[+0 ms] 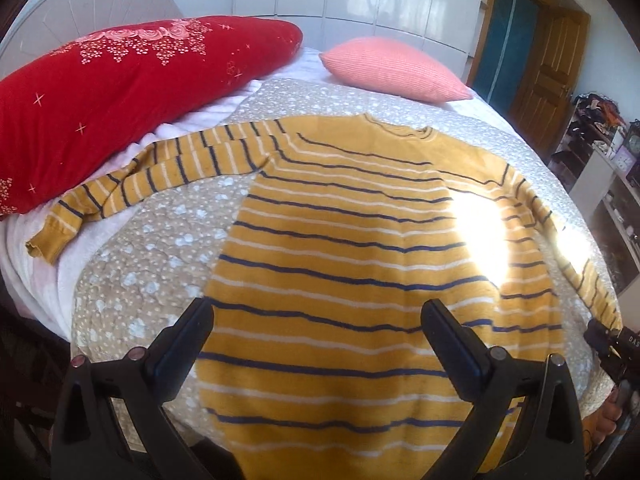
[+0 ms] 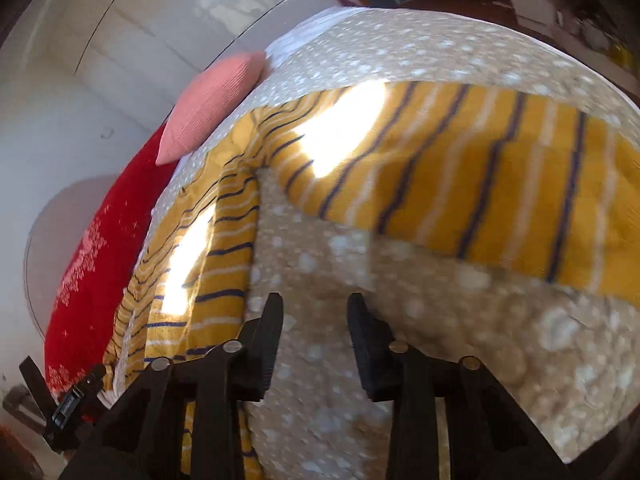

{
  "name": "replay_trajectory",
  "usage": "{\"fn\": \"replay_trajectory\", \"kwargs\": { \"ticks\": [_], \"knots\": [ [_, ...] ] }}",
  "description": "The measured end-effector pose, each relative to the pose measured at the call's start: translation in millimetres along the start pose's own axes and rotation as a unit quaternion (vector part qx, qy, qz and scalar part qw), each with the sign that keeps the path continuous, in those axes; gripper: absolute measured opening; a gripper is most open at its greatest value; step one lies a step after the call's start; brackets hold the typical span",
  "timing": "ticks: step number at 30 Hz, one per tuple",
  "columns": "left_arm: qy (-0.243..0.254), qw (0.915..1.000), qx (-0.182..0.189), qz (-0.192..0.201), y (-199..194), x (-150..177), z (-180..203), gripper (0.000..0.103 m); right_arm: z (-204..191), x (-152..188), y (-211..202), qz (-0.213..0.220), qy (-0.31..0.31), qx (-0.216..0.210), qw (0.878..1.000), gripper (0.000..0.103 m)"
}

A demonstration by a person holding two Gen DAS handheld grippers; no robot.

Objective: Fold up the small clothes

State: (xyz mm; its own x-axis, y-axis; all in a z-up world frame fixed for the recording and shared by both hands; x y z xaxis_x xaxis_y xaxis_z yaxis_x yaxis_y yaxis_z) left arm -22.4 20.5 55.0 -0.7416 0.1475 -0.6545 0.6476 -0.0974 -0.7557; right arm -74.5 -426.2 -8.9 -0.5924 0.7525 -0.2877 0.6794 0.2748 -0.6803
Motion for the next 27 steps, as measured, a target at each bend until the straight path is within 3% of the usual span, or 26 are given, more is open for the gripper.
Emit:
{"fn": "replay_trajectory", "kwargs": {
  "ticks": [7,9,15,20,23,27],
  "knots": [
    [0.010,0.9999,0.009,0.006,-10,2,8,0.103,71,-24,-51,0.115,0.151,0.001,0.982,0.024],
    [0.003,0.9999,0.009,0.007,-13,3,3,0.103,76,-35,-58,0.142,0.157,0.019,0.977,0.024],
    [-0.026,0.9996,0.007,0.009,-17,4,-21,0.103,66,-61,-62,0.167,0.134,0.067,0.974,0.007],
    [-0.055,0.9981,0.010,0.024,-22,5,-48,0.103,5,-96,-80,0.205,0.039,0.109,0.972,0.006],
    [-0.077,0.9966,0.009,0.029,-23,10,-67,0.103,-63,-109,-77,0.203,-0.037,0.100,0.973,0.006],
    [-0.108,0.9937,0.006,0.030,-25,20,-99,0.103,-173,-83,-37,0.160,-0.150,0.054,0.974,0.006]
  ]
}}
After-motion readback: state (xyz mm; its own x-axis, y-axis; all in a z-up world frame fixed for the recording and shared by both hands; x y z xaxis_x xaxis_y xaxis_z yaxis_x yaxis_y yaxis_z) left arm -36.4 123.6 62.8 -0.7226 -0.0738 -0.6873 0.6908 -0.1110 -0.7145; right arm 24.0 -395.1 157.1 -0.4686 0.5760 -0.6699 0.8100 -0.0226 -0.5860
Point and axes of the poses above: each gripper's, at about its wrist camera, not at the fingertips, and y roughly the way its jaws point, z to its right, x to its underside, the point moved 3 cm from there along y, roughly the way its jaws point, and after that the axes turned 11 degrees about y, right-handed, at the moved point
